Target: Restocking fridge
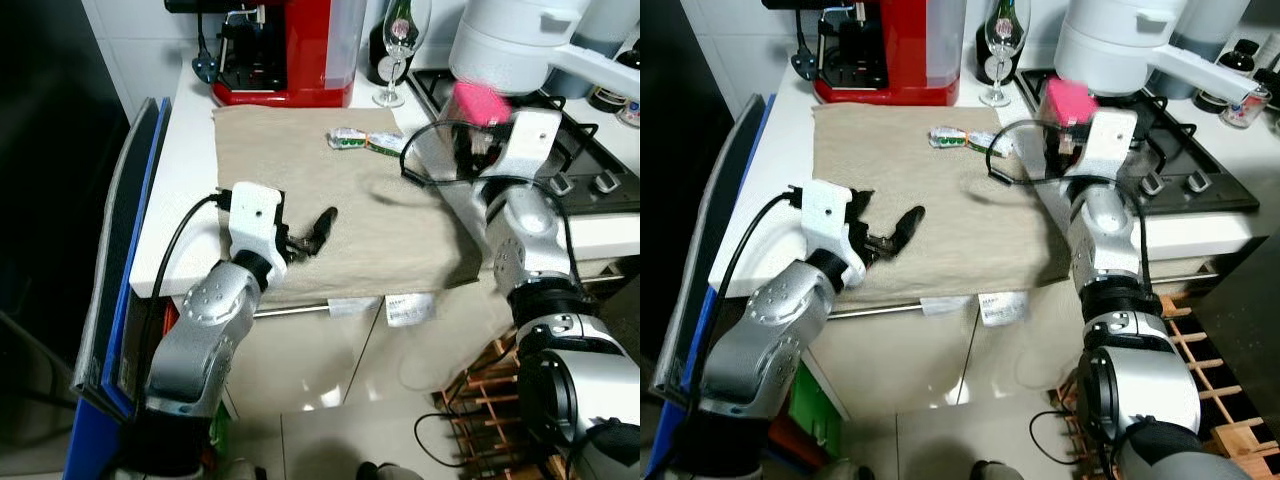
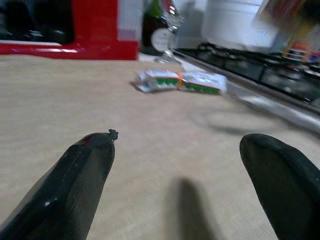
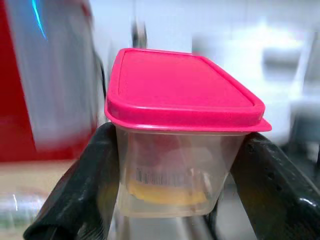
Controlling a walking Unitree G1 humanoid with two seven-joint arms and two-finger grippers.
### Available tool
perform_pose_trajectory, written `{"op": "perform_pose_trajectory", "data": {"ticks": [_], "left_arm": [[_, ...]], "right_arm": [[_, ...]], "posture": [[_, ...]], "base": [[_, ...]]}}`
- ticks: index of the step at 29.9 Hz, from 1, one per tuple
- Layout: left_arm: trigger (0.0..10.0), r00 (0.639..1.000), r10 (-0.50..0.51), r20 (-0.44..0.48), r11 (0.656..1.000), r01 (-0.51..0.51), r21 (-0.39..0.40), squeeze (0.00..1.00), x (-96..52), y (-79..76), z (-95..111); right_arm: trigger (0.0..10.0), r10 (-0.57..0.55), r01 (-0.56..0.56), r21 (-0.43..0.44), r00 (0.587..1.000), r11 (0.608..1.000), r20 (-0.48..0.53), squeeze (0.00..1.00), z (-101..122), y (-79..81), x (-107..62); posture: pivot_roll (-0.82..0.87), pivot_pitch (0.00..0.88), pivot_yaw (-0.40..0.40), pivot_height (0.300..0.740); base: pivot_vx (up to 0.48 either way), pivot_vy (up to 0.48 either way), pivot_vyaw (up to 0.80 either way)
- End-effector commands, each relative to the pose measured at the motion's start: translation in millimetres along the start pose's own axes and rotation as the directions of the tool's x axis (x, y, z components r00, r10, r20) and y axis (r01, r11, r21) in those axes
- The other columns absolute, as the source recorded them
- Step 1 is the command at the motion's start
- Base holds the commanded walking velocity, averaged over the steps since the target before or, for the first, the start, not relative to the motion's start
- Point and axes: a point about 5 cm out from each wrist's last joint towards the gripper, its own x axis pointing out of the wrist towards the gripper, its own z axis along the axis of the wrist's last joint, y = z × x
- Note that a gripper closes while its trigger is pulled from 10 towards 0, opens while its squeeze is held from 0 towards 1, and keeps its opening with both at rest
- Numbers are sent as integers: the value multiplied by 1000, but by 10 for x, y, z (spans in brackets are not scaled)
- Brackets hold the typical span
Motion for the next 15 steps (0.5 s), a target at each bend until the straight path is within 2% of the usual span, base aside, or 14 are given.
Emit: {"op": "perform_pose_trajectory", "data": {"ticks": [1,4,6,7,11,12,14,15], "left_arm": [[10000,999,40,20,999,-40,0,0,39,37,6],[10000,998,49,45,999,-49,13,0,59,46,32],[10000,995,48,92,994,-57,92,0,38,52,67],[10000,995,48,92,994,-57,92,0,38,52,67],[10000,983,89,160,993,-100,60,0,-56,122,124],[10000,983,89,160,993,-100,60,0,-56,122,124],[10000,976,101,194,992,-113,55,0,-39,134,175],[10000,973,112,202,990,-126,57,0,-18,134,191]], "right_arm": [[0,-7,11,-41,997,999,79,0,135,7,-65],[0,-22,33,-86,991,996,131,0,180,-1,-164],[0,-64,81,-115,987,990,151,0,143,-20,-364],[0,-64,81,-115,987,990,151,0,143,-20,-364],[0,-68,97,-197,987,976,148,0,-43,74,-862],[0,-68,97,-197,987,976,148,0,-43,74,-862],[0,-38,62,-224,993,973,109,0,-124,148,-1002],[0,-40,57,-210,996,976,81,0,-180,161,-1043]], "posture": [[-47,0,-15,740],[-56,0,-12,740],[-61,0,-12,740],[-61,0,-12,740],[-67,0,-8,740],[-67,0,-8,740],[-73,0,-3,740],[-76,0,1,740]], "base": [[0,0,0],[0,0,0],[0,0,0],[0,0,0],[0,0,0],[0,0,0],[0,0,0],[0,0,0]]}}
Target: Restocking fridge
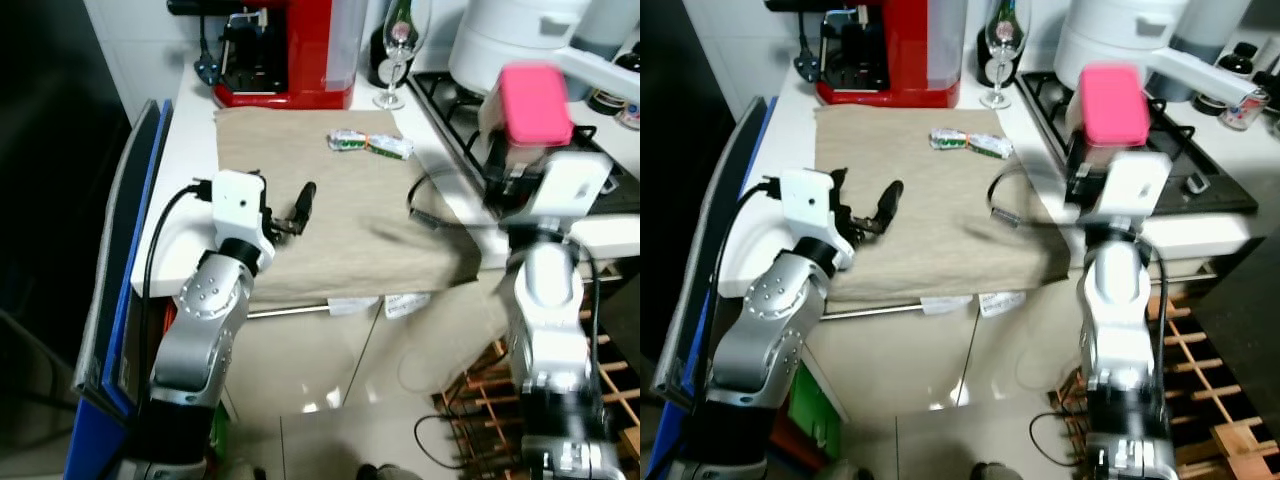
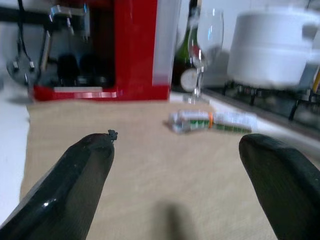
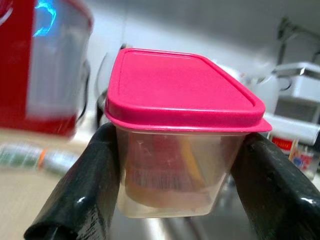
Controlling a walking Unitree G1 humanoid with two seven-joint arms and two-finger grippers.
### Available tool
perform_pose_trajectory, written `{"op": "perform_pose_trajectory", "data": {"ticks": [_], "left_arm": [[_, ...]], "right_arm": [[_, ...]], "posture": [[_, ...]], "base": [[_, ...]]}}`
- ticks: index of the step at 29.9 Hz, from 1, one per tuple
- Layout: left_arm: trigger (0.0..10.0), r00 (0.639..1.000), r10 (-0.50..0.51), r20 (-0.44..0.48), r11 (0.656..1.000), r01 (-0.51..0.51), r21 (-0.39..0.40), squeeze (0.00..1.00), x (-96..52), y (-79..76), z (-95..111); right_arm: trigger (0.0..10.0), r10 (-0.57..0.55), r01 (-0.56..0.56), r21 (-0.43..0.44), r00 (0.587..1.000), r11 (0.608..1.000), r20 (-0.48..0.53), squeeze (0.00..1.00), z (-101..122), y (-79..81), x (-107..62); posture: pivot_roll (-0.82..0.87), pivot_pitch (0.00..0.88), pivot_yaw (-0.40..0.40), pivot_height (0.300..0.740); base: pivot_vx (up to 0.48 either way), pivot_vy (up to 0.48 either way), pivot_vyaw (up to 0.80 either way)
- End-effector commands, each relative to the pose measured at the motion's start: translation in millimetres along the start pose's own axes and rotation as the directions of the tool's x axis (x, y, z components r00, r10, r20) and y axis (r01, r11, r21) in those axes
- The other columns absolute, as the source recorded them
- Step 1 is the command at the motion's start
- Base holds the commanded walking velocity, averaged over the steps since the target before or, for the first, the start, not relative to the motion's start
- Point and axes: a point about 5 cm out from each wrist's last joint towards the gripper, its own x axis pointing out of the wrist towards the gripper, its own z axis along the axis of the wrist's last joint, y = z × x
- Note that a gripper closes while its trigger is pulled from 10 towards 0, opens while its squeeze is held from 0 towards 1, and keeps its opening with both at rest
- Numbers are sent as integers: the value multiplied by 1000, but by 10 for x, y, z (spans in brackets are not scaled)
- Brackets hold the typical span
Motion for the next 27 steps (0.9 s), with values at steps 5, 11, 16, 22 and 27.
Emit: {"op": "perform_pose_trajectory", "data": {"ticks": [5,11,16,22,27], "left_arm": [[10000,999,25,26,1000,-25,1,0,70,-13,40],[10000,999,29,28,1000,-29,0,0,88,-20,23],[10000,999,35,29,999,-35,-5,0,95,-33,17],[10000,999,33,29,999,-33,-4,0,106,-28,13],[10000,999,22,24,1000,-22,-1,0,105,-38,1]], "right_arm": [[0,-15,16,41,1000,999,-7,0,37,12,34],[0,31,-25,73,997,997,-70,0,-13,106,83],[0,83,-76,77,992,994,-94,0,-46,184,79],[0,85,-76,84,990,994,-112,0,-58,180,94],[0,80,-71,73,989,995,-122,0,-67,160,87]], "posture": [[-85,0,11,740],[-75,0,1,740],[-69,0,-6,740],[-69,0,-6,740],[-74,0,-6,740]], "base": [[-300,0,0],[-390,0,0],[-392,0,0],[-381,0,400],[-379,0,793]]}}
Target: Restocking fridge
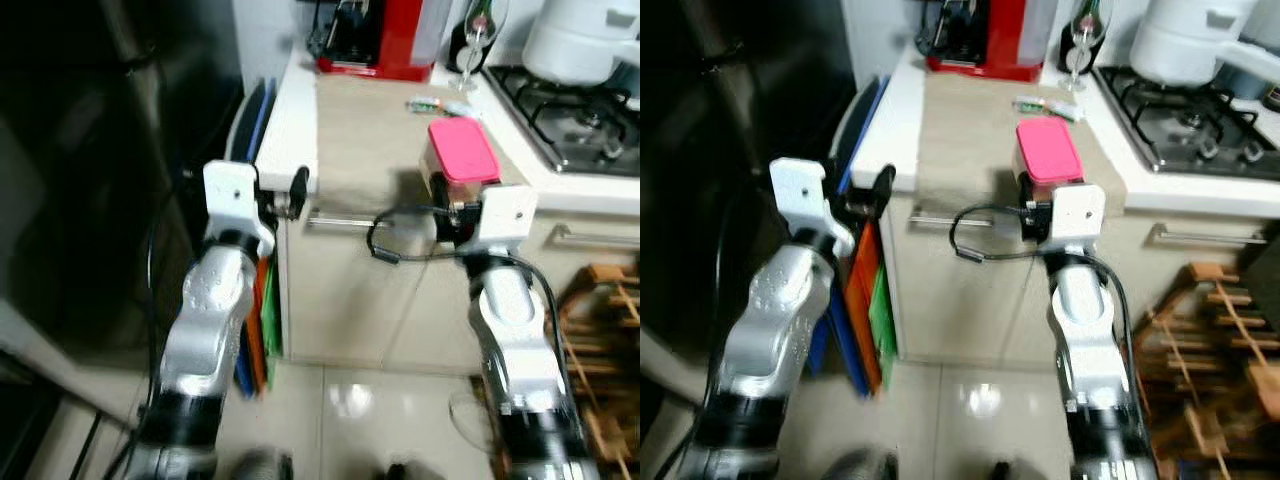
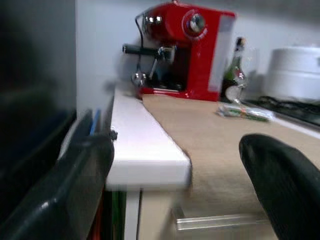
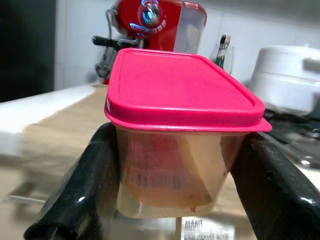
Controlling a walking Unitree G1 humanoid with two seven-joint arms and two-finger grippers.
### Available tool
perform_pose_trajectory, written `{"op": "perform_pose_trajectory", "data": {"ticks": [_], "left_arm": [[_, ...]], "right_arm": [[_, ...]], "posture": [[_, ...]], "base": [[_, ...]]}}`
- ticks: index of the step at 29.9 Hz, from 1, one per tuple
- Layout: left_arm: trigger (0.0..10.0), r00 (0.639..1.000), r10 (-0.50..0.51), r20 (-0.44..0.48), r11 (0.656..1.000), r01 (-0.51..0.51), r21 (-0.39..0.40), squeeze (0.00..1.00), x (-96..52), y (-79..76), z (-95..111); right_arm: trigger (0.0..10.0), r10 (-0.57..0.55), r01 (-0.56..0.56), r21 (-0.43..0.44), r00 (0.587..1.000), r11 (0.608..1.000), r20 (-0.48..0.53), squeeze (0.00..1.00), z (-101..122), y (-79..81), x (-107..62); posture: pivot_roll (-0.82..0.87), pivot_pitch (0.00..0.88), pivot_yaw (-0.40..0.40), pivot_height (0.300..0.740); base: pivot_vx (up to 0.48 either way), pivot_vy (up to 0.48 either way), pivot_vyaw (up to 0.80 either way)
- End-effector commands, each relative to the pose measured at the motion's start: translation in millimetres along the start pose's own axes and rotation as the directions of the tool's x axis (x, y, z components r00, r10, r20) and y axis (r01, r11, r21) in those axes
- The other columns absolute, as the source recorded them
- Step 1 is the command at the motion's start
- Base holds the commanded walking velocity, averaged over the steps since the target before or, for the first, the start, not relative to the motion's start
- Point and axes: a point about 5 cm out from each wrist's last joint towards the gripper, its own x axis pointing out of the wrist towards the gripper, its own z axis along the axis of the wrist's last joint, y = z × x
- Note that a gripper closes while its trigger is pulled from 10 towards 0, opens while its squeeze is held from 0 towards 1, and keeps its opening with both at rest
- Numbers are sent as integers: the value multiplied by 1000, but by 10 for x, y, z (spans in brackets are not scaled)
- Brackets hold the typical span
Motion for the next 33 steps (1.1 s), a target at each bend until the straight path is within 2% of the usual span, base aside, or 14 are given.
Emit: {"op": "perform_pose_trajectory", "data": {"ticks": [1,6,7,8,9,13,19,21,22,25,28,29,33], "left_arm": [[10000,1000,-12,13,1000,12,9,0,15,-15,32],[10000,1000,-17,9,1000,17,13,0,19,-8,21],[10000,1000,-16,7,1000,16,13,0,19,-5,16],[10000,1000,-17,5,1000,17,13,0,19,-5,13],[10000,1000,-18,4,1000,18,13,0,15,-10,9],[10000,1000,-19,2,1000,19,-13,0,-7,-5,-7],[10000,999,-32,-17,999,32,-2,0,-39,41,-42],[10000,999,-30,-20,999,31,23,0,-66,101,-47],[10000,1000,-25,-16,1000,26,6,0,-86,132,-42],[10000,1000,-18,-9,1000,18,-16,0,-140,198,-23],[10000,999,-41,-37,999,42,24,0,-195,253,-56],[10000,996,-78,-37,997,79,21,0,-144,194,-52],[10000,992,-117,-35,993,118,10,0,-92,92,-61]], "right_arm": [[0,-8,9,-10,1000,1000,18,0,61,-36,34],[0,-11,11,-26,1000,1000,-2,0,31,-42,23],[1373,-12,12,-30,1000,999,-6,0,25,-44,21],[1373,-13,13,-31,1000,999,-10,0,17,-47,19],[0,-12,12,-26,1000,1000,-8,0,13,-49,14],[0,-3,3,-14,1000,1000,1,0,20,-31,3],[0,5,-5,-9,999,1000,-41,0,-51,27,-10],[4471,28,-29,-13,998,1000,-53,0,-62,112,2],[10000,36,-37,-8,998,999,-51,0,-55,143,17],[10000,45,-46,-4,998,999,-47,0,-44,183,53],[10000,45,-45,1,998,999,-43,0,-29,200,127],[10000,25,-26,-2,999,1000,-31,0,-11,185,154],[10000,-29,29,0,999,1000,-33,0,-24,109,127]], "posture": [[-74,0,-7,740],[-74,0,-7,740],[-75,0,-7,740],[-75,0,-7,740],[-73,0,-7,740],[-71,0,-5,740],[-63,0,-3,740],[-46,0,-7,740],[-35,0,-11,740],[-15,0,-26,740],[-18,0,-10,740],[-31,0,10,740],[-61,0,50,740]], "base": [[-382,0,788],[-383,0,473],[-382,0,0],[-382,0,0],[-398,0,0],[-398,0,0],[-396,0,0],[0,0,0],[0,0,0],[0,0,0],[0,-480,0],[0,-472,0],[0,-472,0]]}}
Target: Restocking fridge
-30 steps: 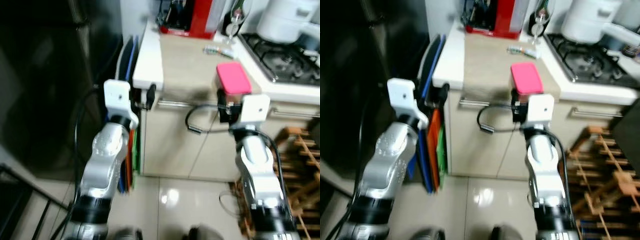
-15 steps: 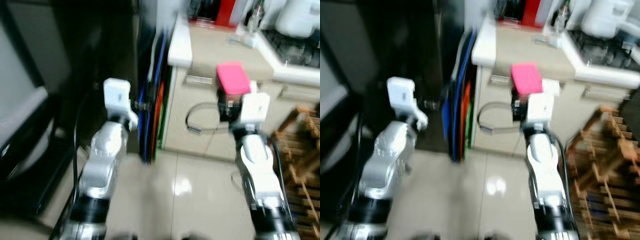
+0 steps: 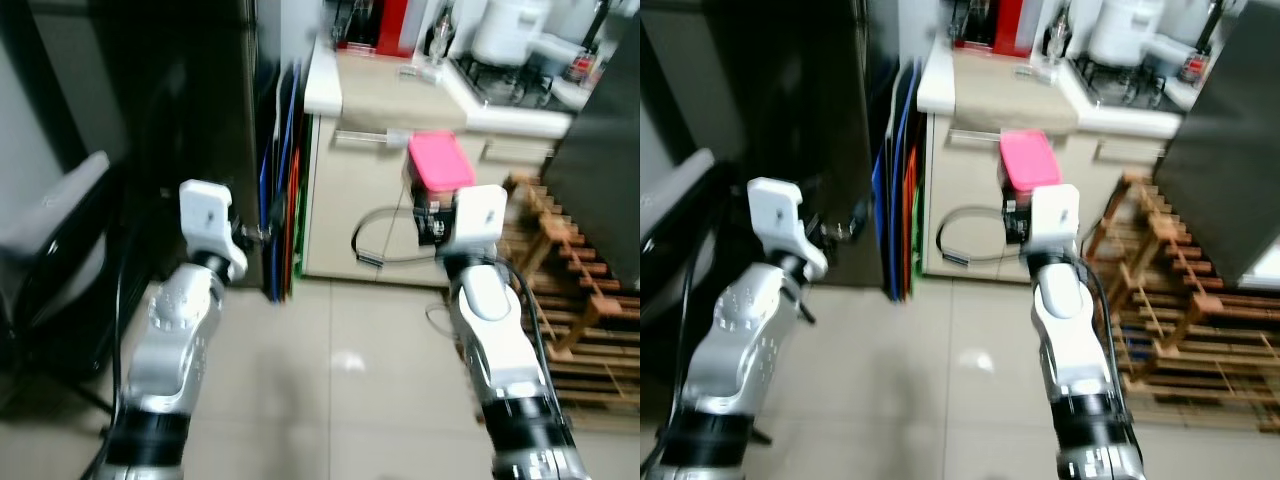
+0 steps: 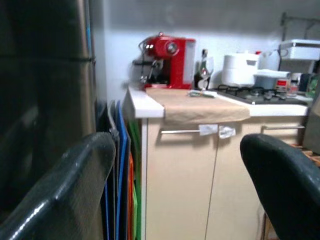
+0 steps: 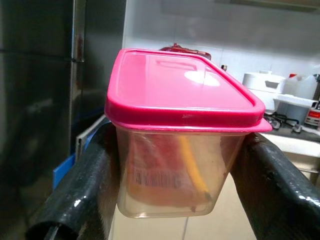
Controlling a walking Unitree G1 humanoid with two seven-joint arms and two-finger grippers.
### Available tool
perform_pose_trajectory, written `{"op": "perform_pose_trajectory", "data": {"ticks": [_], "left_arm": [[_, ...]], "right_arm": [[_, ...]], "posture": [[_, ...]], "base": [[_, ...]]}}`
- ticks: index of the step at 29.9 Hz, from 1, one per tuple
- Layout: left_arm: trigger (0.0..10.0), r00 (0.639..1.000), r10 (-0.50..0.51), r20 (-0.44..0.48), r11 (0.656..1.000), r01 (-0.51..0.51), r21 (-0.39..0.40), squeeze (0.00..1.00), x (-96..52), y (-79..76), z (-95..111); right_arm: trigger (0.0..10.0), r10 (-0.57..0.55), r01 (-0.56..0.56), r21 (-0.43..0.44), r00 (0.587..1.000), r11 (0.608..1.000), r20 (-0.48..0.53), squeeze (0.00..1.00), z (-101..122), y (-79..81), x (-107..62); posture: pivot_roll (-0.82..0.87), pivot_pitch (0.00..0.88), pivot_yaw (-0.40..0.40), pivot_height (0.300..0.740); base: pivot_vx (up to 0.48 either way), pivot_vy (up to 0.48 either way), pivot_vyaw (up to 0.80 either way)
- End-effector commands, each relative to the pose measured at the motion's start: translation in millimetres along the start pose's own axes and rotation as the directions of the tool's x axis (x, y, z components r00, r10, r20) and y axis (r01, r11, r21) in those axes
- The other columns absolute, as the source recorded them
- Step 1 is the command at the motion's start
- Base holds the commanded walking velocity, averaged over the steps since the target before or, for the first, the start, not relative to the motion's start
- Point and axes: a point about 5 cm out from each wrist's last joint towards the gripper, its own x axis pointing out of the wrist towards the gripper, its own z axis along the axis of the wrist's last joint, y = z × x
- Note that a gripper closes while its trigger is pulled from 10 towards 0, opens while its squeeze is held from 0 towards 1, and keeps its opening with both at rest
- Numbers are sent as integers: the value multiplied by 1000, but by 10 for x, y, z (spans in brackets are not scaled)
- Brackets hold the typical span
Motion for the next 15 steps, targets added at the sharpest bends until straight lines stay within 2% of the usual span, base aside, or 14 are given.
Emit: {"op": "perform_pose_trajectory", "data": {"ticks": [1,3,5,7,11,15], "left_arm": [[10000,998,-70,-5,998,70,-8,0,63,-162,-14],[10000,997,-81,-8,997,80,-9,0,67,-201,-30],[10000,993,-100,-59,994,97,-58,0,65,-278,-177],[10000,991,-117,-57,992,114,-62,0,69,-325,-176],[10000,995,-94,-42,992,90,-88,0,89,-344,-165],[10000,997,-53,-49,994,48,-97,0,96,-322,-229]], "right_arm": [[10000,-76,75,-13,996,997,-38,0,-100,-161,-71],[10000,-88,88,-15,995,996,-42,0,-121,-196,-100],[10000,-143,139,-47,986,989,-85,0,-224,-292,-246],[10000,-156,153,-51,984,987,-85,0,-205,-335,-271],[10000,-150,144,-77,986,987,-74,0,-198,-406,-261],[10000,-161,156,-68,983,985,-89,0,-219,-431,-241]], "posture": [[-67,0,56,740],[-83,0,67,740],[-132,0,73,740],[-129,2,72,740],[-139,0,62,740],[-135,0,14,740]], "base": [[0,-472,0],[0,-472,0],[0,-472,0],[0,-472,0],[0,-472,0],[0,-472,0]]}}
